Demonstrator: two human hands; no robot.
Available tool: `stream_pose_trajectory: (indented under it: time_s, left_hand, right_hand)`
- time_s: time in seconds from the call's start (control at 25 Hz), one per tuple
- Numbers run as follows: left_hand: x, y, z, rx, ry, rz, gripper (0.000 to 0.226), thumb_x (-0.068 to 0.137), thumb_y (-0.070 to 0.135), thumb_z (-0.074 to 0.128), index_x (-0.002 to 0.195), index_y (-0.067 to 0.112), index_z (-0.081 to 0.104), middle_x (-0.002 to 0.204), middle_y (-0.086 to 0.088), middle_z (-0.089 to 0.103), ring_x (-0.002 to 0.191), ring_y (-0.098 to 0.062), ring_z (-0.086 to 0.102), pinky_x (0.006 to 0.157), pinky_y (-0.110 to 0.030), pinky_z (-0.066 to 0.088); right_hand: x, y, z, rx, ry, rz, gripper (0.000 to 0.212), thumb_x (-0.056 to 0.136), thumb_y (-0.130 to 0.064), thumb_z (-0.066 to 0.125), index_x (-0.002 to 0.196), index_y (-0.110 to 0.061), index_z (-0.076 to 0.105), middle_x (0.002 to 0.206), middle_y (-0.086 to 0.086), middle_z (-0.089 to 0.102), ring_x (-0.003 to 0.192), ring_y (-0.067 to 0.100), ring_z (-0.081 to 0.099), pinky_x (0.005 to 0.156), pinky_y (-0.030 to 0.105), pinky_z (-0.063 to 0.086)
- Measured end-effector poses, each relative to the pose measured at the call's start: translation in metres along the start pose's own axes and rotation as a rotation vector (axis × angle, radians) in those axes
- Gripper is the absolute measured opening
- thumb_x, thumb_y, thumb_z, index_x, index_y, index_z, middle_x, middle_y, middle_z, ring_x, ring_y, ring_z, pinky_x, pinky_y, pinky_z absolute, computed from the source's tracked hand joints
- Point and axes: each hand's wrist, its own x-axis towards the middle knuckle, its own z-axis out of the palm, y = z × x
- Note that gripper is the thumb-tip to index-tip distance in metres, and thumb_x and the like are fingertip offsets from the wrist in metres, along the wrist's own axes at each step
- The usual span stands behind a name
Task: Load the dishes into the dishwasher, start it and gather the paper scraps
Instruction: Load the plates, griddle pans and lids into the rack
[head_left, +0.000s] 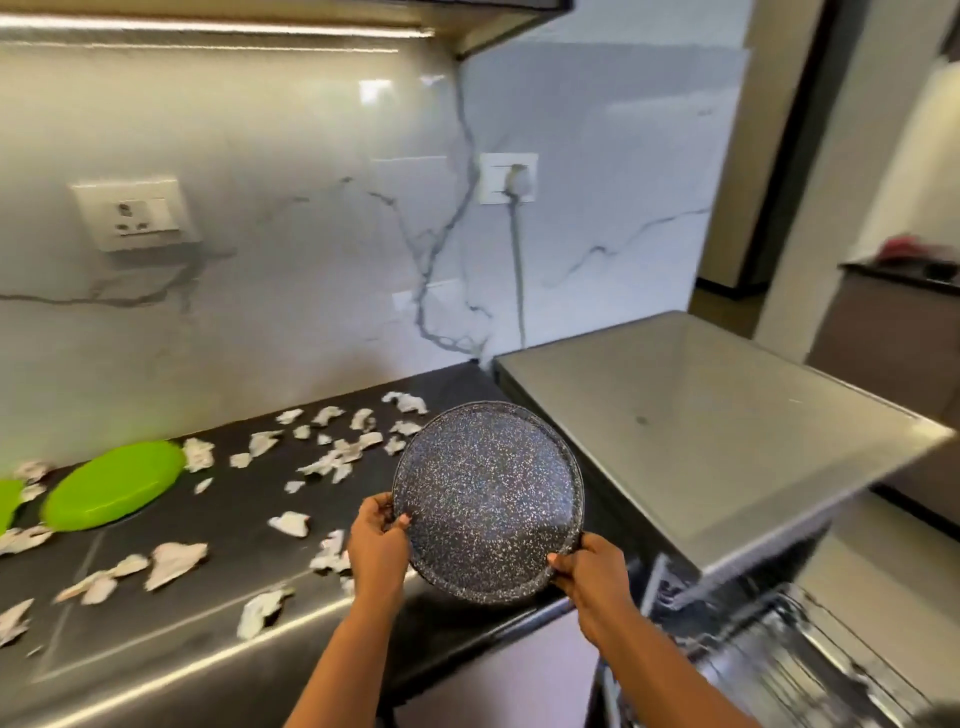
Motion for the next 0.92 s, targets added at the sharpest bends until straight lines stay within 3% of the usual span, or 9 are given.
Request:
stream_pose_trajectory:
  time_s: [0.12, 0.2, 0.28, 0.4, 0.52, 0.64, 0.72, 0.84, 0.92]
  left_hand:
    - [-0.034, 0.004, 0.063, 0.027, -0.132, 0.016, 0.028, 0.085, -0.014, 0.052, 0.091, 0.013, 0.055, 0.081, 0.004, 0.061, 0.077, -0.016, 0.056, 0.069, -0.024, 0.045]
    - [-0.057, 0.000, 0.101, 0.099, -0.199, -0.002, 0.028, 0.084, -0.011, 0.055, 0.089, 0.017, 0.056, 0.082, 0.006, 0.063, 0.080, -0.017, 0.058, 0.074, -0.031, 0.046]
    - [-0.082, -0.005, 0.136, 0.139, -0.295, -0.002, 0.031, 0.084, -0.009, 0.057, 0.087, 0.021, 0.058, 0.085, 0.004, 0.065, 0.083, -0.019, 0.060, 0.078, -0.035, 0.046]
    - [-0.118, -0.013, 0.186, 0.209, -0.449, 0.012, 0.029, 0.084, -0.009, 0.056, 0.093, 0.019, 0.059, 0.090, -0.002, 0.066, 0.090, -0.026, 0.061, 0.083, -0.039, 0.046]
    - [-0.155, -0.022, 0.226, 0.289, -0.598, 0.032, 0.027, 0.085, -0.007, 0.057, 0.100, 0.015, 0.056, 0.094, -0.006, 0.066, 0.093, -0.026, 0.061, 0.081, -0.037, 0.044]
    - [-0.188, -0.035, 0.260, 0.428, -0.744, 0.075, 0.036, 0.085, -0.005, 0.060, 0.116, 0.013, 0.054, 0.107, -0.008, 0.065, 0.100, -0.025, 0.061, 0.089, -0.041, 0.047]
    - [-0.207, -0.046, 0.281, 0.497, -0.827, 0.087, 0.042, 0.086, -0.003, 0.060, 0.124, 0.011, 0.051, 0.115, -0.009, 0.064, 0.101, -0.025, 0.060, 0.093, -0.043, 0.047]
    - [-0.230, -0.060, 0.307, 0.595, -0.913, 0.101, 0.045, 0.087, -0.001, 0.059, 0.129, 0.009, 0.047, 0.120, -0.007, 0.060, 0.087, -0.019, 0.061, 0.078, -0.034, 0.051]
    - [-0.239, -0.074, 0.324, 0.683, -0.997, 0.086, 0.049, 0.086, -0.002, 0.059, 0.132, 0.006, 0.045, 0.123, -0.011, 0.058, 0.092, -0.022, 0.061, 0.079, -0.035, 0.051]
  right_hand:
    - [0.003, -0.003, -0.074, 0.029, 0.136, -0.014, 0.025, 0.071, 0.022, 0.054, 0.072, -0.002, 0.061, 0.072, 0.016, 0.065, 0.069, 0.028, 0.059, 0.074, 0.047, 0.055]
    - [-0.001, -0.003, -0.120, 0.017, 0.232, -0.009, 0.023, 0.069, 0.020, 0.057, 0.072, -0.002, 0.062, 0.075, 0.018, 0.068, 0.070, 0.029, 0.060, 0.075, 0.052, 0.054]
    - [-0.010, -0.002, -0.167, 0.063, 0.326, 0.012, 0.024, 0.073, 0.021, 0.054, 0.076, -0.001, 0.062, 0.073, 0.017, 0.066, 0.068, 0.030, 0.059, 0.071, 0.049, 0.055]
    - [-0.024, 0.008, -0.231, 0.161, 0.445, 0.047, 0.029, 0.076, 0.022, 0.049, 0.095, 0.003, 0.060, 0.081, 0.018, 0.064, 0.071, 0.029, 0.058, 0.072, 0.043, 0.054]
    - [-0.035, 0.029, -0.285, 0.261, 0.555, 0.090, 0.041, 0.076, 0.021, 0.050, 0.111, 0.003, 0.058, 0.094, 0.020, 0.066, 0.079, 0.031, 0.062, 0.076, 0.047, 0.057]
    - [-0.061, 0.046, -0.321, 0.355, 0.686, 0.155, 0.034, 0.076, 0.022, 0.047, 0.102, 0.006, 0.060, 0.088, 0.021, 0.066, 0.073, 0.029, 0.061, 0.064, 0.039, 0.058]
    - [-0.076, 0.057, -0.341, 0.408, 0.765, 0.180, 0.027, 0.076, 0.023, 0.047, 0.092, 0.008, 0.061, 0.081, 0.020, 0.064, 0.072, 0.028, 0.058, 0.064, 0.038, 0.054]
    - [-0.082, 0.081, -0.366, 0.467, 0.851, 0.221, 0.031, 0.077, 0.024, 0.044, 0.095, 0.007, 0.061, 0.084, 0.020, 0.064, 0.074, 0.027, 0.056, 0.069, 0.039, 0.052]
    - [-0.082, 0.096, -0.380, 0.492, 0.920, 0.261, 0.033, 0.077, 0.025, 0.041, 0.094, 0.004, 0.061, 0.083, 0.017, 0.063, 0.073, 0.026, 0.055, 0.070, 0.038, 0.051]
